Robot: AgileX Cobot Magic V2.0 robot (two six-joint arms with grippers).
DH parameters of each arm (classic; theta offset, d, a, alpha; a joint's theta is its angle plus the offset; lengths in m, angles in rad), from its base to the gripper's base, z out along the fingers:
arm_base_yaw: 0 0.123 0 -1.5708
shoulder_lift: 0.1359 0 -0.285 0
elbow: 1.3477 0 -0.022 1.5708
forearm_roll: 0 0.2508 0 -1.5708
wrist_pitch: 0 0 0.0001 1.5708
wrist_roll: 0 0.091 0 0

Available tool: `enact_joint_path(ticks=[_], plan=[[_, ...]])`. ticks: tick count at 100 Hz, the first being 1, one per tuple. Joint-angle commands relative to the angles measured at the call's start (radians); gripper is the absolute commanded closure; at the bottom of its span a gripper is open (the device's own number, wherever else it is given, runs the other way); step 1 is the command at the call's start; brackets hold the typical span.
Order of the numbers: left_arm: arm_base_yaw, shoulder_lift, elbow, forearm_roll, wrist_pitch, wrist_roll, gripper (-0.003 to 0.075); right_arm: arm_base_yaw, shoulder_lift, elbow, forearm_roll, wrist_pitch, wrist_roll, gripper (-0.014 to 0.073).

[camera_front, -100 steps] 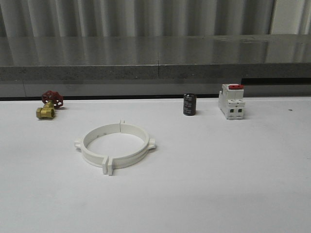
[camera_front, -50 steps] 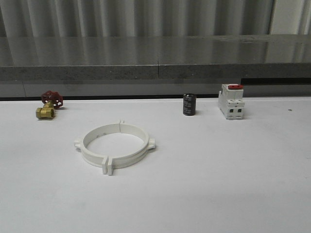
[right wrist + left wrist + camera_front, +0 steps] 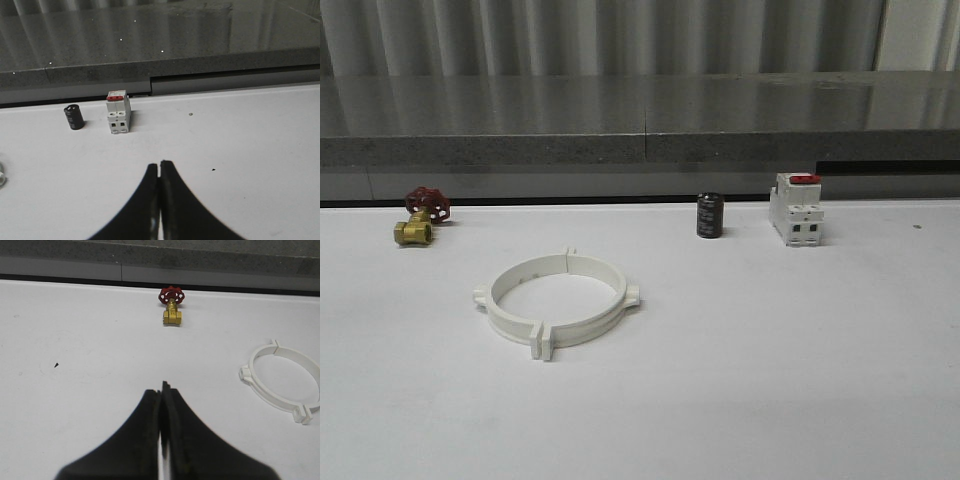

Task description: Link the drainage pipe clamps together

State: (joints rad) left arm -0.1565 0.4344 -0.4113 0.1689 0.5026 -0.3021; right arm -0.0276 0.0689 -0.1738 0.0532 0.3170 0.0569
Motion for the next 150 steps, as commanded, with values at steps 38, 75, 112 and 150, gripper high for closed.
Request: enact_joint_path(ticks=[38, 75, 112, 150], plan=[[0.000, 0.003, -0.027, 0.001, -0.066, 0.002, 0.0741, -0.007, -0.098, 0.183, -0.007, -0.291, 0.032, 0.0661], [0.000, 0.003, -0.027, 0.001, -0.066, 0.002, 0.0741, -0.007, -0.098, 0.183, -0.053, -0.299, 0.078, 0.0661], [0.000, 0.003, -0.027, 0.001, -0.066, 0.002, 0.0741, -0.007, -0.098, 0.183, -0.053, -0.299, 0.078, 0.0661], [0.000, 0.003, -0.027, 0.001, -0.066, 0.002, 0.0741, -0.007, -0.098, 0.183, -0.053, -0.299, 0.078, 0.0661]])
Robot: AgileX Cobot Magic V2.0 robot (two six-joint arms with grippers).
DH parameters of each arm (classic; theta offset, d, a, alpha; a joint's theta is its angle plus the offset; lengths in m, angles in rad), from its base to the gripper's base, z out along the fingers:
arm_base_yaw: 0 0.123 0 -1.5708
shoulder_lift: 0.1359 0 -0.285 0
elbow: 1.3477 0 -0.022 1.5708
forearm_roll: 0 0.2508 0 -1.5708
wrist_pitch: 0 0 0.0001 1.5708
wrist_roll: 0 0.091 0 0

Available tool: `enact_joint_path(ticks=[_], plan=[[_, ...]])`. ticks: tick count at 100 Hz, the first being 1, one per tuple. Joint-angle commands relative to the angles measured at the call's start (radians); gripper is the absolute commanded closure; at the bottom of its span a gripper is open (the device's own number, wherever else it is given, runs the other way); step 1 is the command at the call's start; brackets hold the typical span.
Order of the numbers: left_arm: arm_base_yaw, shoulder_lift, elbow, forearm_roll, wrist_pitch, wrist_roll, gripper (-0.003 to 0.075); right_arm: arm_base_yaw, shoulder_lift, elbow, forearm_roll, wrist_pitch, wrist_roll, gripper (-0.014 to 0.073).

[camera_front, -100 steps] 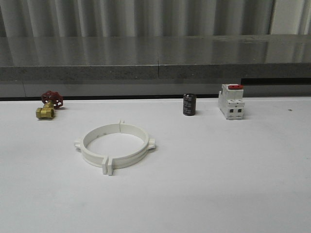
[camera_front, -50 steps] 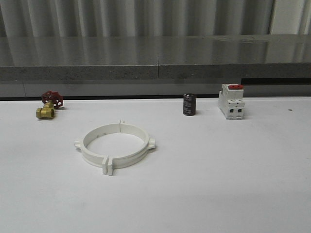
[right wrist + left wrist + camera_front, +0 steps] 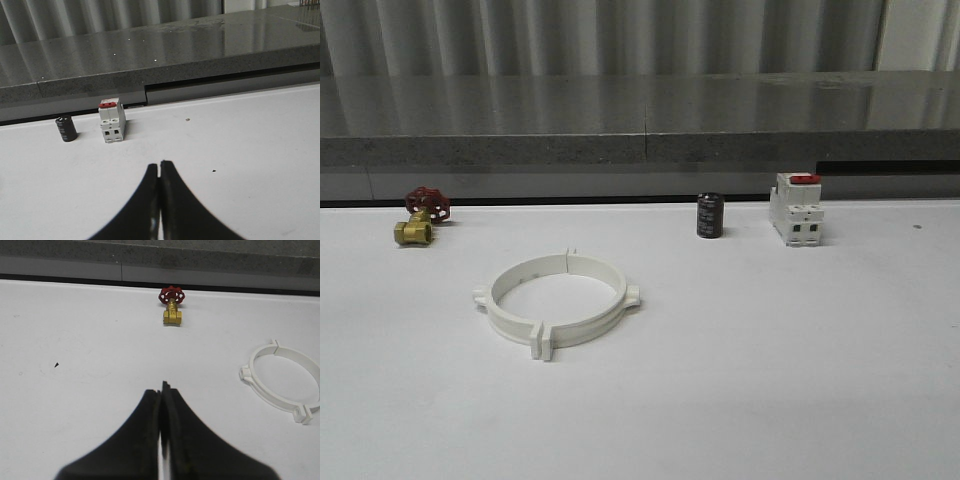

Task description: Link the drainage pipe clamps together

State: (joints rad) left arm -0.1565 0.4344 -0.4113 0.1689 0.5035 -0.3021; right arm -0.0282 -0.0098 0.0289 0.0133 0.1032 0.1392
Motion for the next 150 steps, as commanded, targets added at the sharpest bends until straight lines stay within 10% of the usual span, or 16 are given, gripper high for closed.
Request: enact_joint_path(ticks=[1, 53, 150], plan=[[0.000, 0.003, -0.027, 0.001, -0.067, 0.002, 0.0741, -0.007, -0.020, -0.019, -0.013, -0.086, -0.004, 0.0661], [0.068, -0.192, 0.147, -0.066, -0.390, 0.023, 0.0741, -0.007, -0.020, -0.019, -0.013, -0.086, -0.004, 0.0661], [0.068, -0.471, 0.454, -0.115, -0.547, 0.119, 0.0741, -0.007, -0.020, -0.019, -0.013, -0.085, -0.004, 0.0661]])
